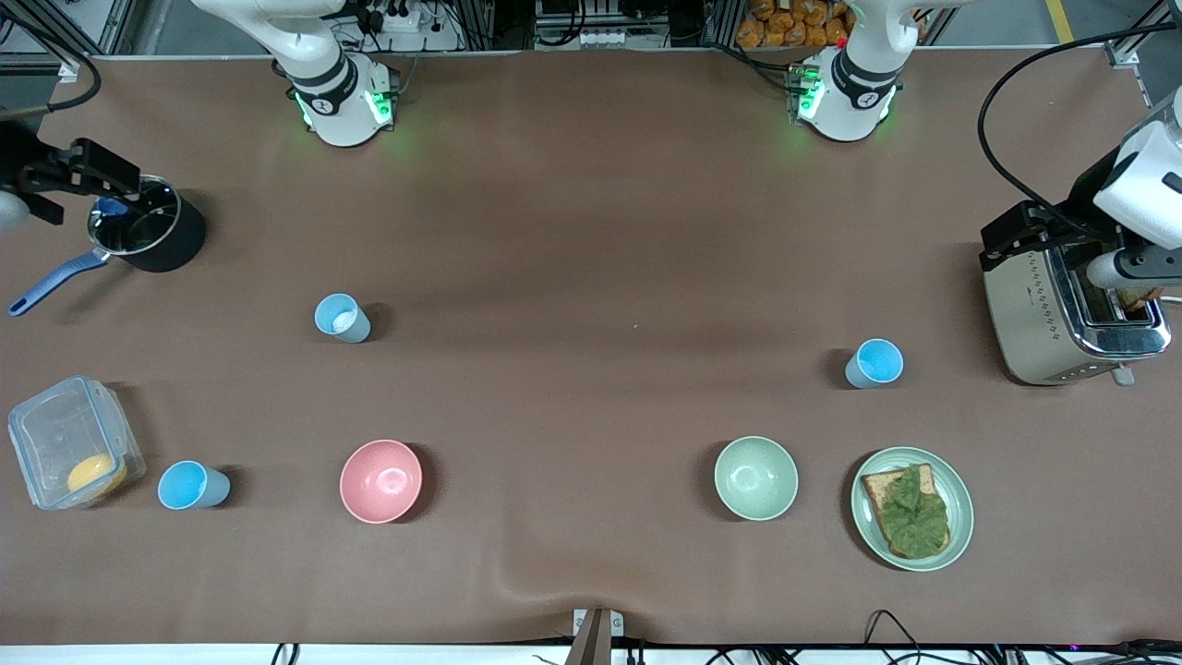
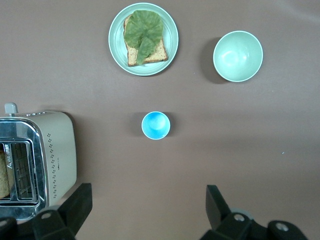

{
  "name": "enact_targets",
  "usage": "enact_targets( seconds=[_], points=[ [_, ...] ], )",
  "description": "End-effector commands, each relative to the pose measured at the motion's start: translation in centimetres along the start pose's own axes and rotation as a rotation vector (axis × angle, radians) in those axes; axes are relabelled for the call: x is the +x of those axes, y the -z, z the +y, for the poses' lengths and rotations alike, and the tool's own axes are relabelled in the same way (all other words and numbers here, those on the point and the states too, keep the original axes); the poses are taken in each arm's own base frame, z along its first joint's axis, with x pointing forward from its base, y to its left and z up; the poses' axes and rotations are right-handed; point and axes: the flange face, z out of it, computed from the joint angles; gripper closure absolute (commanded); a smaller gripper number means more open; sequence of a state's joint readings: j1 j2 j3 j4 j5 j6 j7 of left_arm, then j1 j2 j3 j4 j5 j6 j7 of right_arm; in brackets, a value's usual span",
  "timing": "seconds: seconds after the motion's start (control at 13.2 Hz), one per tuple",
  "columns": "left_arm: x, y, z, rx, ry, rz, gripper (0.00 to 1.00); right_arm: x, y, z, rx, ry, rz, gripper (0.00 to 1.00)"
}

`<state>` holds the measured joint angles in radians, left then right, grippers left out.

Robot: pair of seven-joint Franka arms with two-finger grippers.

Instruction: Stack blue cups with both arms

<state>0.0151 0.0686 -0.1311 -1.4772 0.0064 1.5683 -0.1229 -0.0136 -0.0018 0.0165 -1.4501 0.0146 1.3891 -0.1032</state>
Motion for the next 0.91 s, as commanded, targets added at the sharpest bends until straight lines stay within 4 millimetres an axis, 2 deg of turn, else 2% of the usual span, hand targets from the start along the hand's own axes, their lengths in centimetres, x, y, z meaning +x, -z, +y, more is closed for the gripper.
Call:
enact_targets(
  seconds=[0.0,0.3,0.53,0.83],
  points=[
    [-0.3,0.5,-0.1,-0.003,0.002,-0.006,0.00,0.0,0.5,0.3,-0.033,0.008,-0.006,0.00],
    [0.0,0.0,-0.5,0.012,0.006,-0.013,0.00,0.1,0.6,-1.0,-0.026,0.019,-0.003,0.00],
    [0.0,-0.4,-0.6,0.018,-0.014,-0.019,0.00,0.1,0.6,-0.4,-0.027,0.012,-0.005,0.00],
    [0.6,-4.0,-0.9,0.020,-0.008,-0.079,0.00,0.1,0.6,-0.9,-0.030,0.019,-0.004,0.00]
  ],
)
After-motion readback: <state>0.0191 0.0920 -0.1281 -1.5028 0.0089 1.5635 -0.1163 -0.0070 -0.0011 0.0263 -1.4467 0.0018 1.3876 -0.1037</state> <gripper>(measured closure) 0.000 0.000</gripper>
